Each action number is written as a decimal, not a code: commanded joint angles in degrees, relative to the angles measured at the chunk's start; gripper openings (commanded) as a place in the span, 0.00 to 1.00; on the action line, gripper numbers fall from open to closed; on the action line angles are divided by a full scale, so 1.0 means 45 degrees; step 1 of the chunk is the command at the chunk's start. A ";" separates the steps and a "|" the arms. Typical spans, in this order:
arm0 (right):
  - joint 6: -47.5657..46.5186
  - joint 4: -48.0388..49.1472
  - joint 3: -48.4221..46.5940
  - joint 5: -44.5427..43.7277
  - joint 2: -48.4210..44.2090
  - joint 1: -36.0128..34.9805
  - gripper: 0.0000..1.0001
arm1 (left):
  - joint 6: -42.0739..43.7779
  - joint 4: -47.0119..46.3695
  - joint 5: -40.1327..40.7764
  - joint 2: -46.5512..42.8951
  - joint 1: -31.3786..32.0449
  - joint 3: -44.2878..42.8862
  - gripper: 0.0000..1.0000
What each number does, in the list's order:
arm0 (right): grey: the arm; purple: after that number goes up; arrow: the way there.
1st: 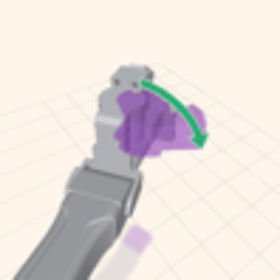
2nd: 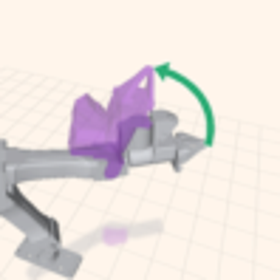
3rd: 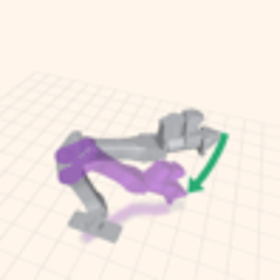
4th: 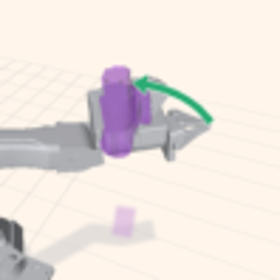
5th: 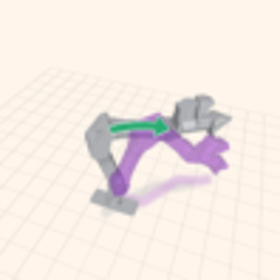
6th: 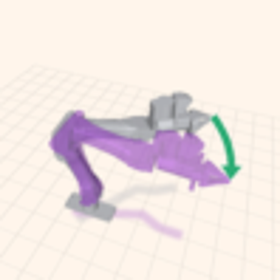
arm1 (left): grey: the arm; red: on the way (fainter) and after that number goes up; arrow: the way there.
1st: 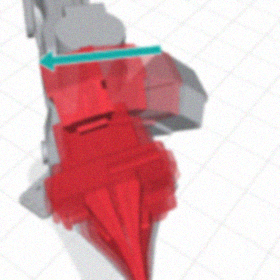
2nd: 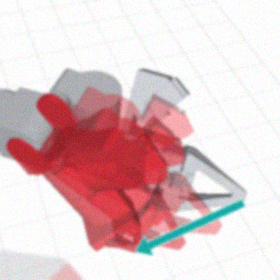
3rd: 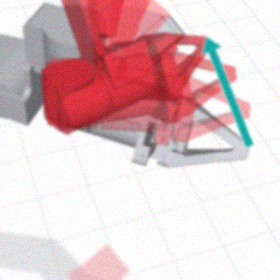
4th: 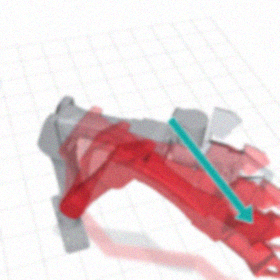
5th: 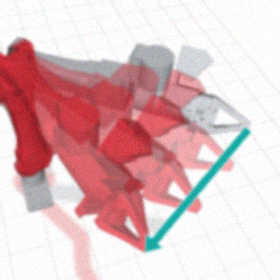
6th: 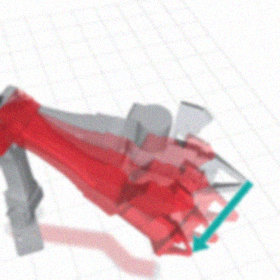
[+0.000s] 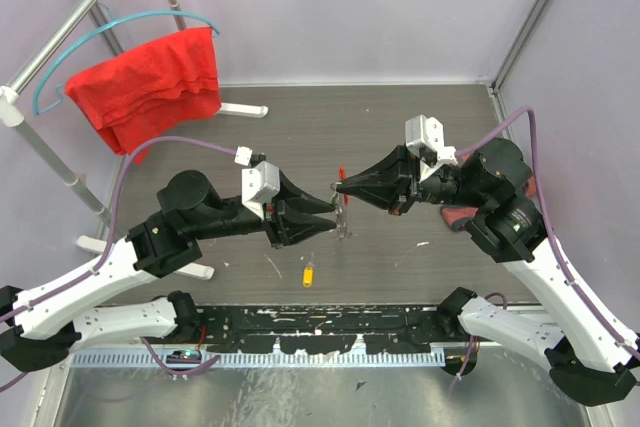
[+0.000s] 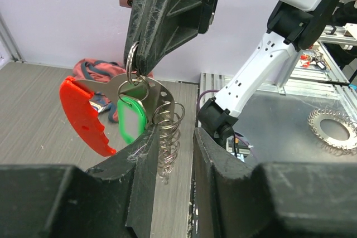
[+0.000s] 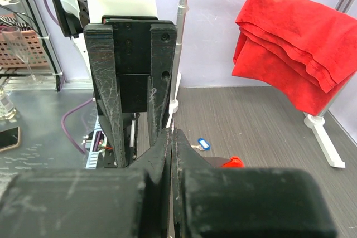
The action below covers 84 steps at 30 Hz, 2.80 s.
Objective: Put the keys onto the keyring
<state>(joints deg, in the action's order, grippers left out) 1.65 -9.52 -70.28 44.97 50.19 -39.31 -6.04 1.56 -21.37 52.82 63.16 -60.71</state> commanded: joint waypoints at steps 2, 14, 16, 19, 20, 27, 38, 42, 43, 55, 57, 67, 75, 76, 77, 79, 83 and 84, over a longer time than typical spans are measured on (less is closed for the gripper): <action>-0.0044 0.0801 -0.0181 0.0269 -0.0249 -0.0028 0.01 | 0.0043 -0.0484 0.0297 0.0000 0.0033 0.0141 0.38; 0.0021 0.0906 -0.0171 0.0542 -0.0178 -0.0033 0.01 | 0.0133 -0.0479 0.0673 0.0035 0.0035 0.0210 0.40; 0.0005 0.0888 -0.0127 0.0543 -0.0162 -0.0034 0.01 | 0.0132 -0.0501 0.0715 0.0035 0.0038 0.0209 0.42; 0.0004 0.0890 -0.0052 0.0524 -0.0130 -0.0019 0.01 | 0.0085 -0.0590 0.0686 0.0040 0.0038 0.0205 0.43; -0.0005 0.0898 -0.0027 0.0491 -0.0133 -0.0035 0.01 | 0.0060 -0.0641 0.0641 0.0035 0.0029 0.0199 0.43; -0.0224 0.0642 0.0032 -0.0057 -0.0101 -0.0030 0.01 | -0.0195 -0.0891 0.0236 -0.0057 0.0033 0.0201 0.43; -0.0279 0.0520 0.0045 -0.0109 -0.0030 -0.0026 0.01 | -0.0356 -0.1089 0.0235 0.0093 0.0043 0.0347 0.33; -0.0359 0.0398 0.0052 -0.0169 -0.0051 -0.0023 0.01 | -0.0356 -0.1109 0.0358 0.0043 0.0028 0.0346 0.26; -0.0366 0.0397 0.0052 -0.0169 -0.0033 -0.0016 0.01 | -0.0364 -0.1109 0.0369 0.0050 0.0028 0.0348 0.26; -0.0380 0.0316 0.0114 -0.0189 0.0018 -0.0032 0.01 | -0.0588 -0.1323 0.0460 0.0212 0.0033 0.0332 0.36; -0.0367 0.0335 0.0135 -0.0189 -0.0003 -0.0019 0.01 | -0.0619 -0.1357 0.0423 0.0296 0.0038 0.0307 0.36; -0.0440 0.0204 0.0247 -0.0663 -0.0053 -0.0031 0.01 | -0.0758 -0.1463 0.0330 0.0371 0.0033 0.0259 0.33; -0.0475 0.0268 0.0301 -0.1569 -0.0168 -0.0036 0.01 | -0.0700 -0.1306 0.0605 0.0276 0.0036 0.0420 0.39; -0.0430 0.0280 0.0295 -0.1558 -0.0159 -0.0037 0.01 | -0.0707 -0.1305 0.0656 0.0260 0.0031 0.0455 0.40; -0.0411 0.0306 0.0282 -0.1556 -0.0168 -0.0042 0.01 | -0.0691 -0.1314 0.0708 0.0266 0.0048 0.0479 0.40; -0.0406 0.0337 0.0258 -0.1556 -0.0161 -0.0021 0.01 | -0.0664 -0.1286 0.0784 0.0292 0.0028 0.0517 0.40; -0.0382 0.0377 0.0268 -0.1522 -0.0145 -0.0031 0.01 | -0.0641 -0.1270 0.0860 0.0375 0.0049 0.0522 0.40; -0.0374 0.0377 0.0269 -0.1518 -0.0144 -0.0029 0.01 | -0.0633 -0.1249 0.0898 0.0419 0.0038 0.0522 0.40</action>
<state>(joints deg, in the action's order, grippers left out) 0.08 -11.27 -68.45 38.98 50.24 -39.31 -9.23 -2.68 -18.44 54.65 63.16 -59.07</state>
